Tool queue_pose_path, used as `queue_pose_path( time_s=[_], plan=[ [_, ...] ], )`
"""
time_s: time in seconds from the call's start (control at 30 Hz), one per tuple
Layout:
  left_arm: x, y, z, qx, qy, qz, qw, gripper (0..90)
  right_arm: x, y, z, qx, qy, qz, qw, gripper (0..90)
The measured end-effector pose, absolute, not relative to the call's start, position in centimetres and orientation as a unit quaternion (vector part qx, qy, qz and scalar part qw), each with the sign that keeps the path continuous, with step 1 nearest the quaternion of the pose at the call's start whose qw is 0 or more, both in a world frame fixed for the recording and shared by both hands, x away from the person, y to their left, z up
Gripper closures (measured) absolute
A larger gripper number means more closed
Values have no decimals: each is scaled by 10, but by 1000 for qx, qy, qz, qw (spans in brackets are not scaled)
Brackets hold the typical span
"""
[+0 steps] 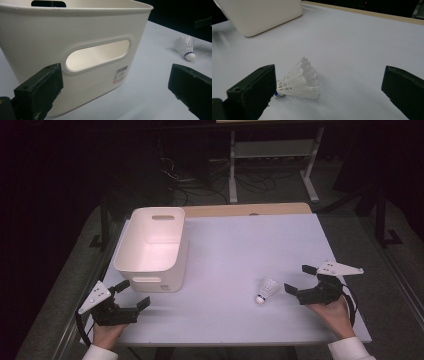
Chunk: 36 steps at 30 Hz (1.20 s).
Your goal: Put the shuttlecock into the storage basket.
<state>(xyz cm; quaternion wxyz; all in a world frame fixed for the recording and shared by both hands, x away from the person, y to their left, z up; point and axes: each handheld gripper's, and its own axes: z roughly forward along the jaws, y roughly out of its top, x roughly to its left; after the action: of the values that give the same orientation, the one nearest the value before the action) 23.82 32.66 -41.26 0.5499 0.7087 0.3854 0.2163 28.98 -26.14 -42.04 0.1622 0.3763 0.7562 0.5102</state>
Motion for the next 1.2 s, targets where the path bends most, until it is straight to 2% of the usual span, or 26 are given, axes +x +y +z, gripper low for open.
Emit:
queue_pose_path(
  time_s=[0.63,1.2],
  plan=[
    [236,323,-410,708,387,205,555,0,286,-261,-422,378,755,511,159,0],
    [231,304,-379,730,346,219,547,0,283,-260,-422,370,759,511,160,0]
  ],
)
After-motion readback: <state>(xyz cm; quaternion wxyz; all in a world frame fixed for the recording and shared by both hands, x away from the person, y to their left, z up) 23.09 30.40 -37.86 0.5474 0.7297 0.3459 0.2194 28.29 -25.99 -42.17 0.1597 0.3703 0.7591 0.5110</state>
